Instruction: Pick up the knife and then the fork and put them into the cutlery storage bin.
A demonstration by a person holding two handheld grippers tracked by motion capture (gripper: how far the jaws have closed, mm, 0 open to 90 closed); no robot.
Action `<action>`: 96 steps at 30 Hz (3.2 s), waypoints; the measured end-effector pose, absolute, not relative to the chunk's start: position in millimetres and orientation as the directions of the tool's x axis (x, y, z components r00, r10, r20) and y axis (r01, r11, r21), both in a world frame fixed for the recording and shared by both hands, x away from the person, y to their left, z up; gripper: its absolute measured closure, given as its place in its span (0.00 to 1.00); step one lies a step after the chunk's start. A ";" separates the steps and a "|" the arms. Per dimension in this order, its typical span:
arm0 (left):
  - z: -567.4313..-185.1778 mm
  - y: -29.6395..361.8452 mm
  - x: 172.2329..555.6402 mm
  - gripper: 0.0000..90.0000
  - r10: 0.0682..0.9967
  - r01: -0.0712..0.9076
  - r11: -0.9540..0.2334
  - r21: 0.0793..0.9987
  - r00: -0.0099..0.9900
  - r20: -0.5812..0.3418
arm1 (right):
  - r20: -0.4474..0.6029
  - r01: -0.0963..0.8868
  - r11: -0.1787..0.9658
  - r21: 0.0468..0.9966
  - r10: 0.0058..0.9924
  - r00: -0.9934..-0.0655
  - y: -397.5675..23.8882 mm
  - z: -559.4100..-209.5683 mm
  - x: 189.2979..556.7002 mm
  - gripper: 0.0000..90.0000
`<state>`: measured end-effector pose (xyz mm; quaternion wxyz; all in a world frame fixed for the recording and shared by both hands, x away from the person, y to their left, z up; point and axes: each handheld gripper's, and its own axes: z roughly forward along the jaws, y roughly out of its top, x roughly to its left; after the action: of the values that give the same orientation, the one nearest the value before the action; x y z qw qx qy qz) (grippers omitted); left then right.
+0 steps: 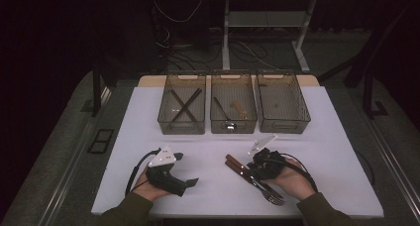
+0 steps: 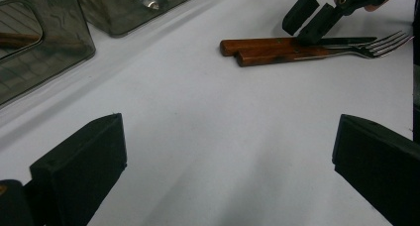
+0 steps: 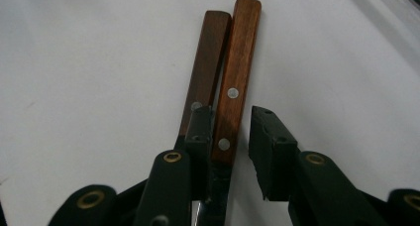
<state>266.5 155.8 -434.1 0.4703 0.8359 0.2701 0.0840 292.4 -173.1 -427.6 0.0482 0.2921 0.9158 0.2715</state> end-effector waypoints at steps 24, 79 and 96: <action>-434.6 154.8 266.4 0.00 0.528 0.373 -0.412 0.832 0.841 -0.115 | 0.046 0.514 0.785 0.346 0.533 -0.845 -158.4 -423.0 312.5 0.84; -433.1 157.3 267.1 0.00 0.512 0.352 -0.397 0.848 0.851 -0.113 | 0.085 0.600 0.597 0.533 0.668 -0.740 -218.7 -382.1 340.0 0.86; -433.4 157.1 267.0 0.00 0.511 0.349 -0.401 0.847 0.852 -0.109 | 0.121 0.571 0.411 0.710 0.729 -0.674 -259.0 -356.7 342.1 0.86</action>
<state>267.0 157.1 -433.4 0.4825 0.8327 0.2582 0.0844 342.1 -259.0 -356.7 0.1042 0.3899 0.8335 0.3774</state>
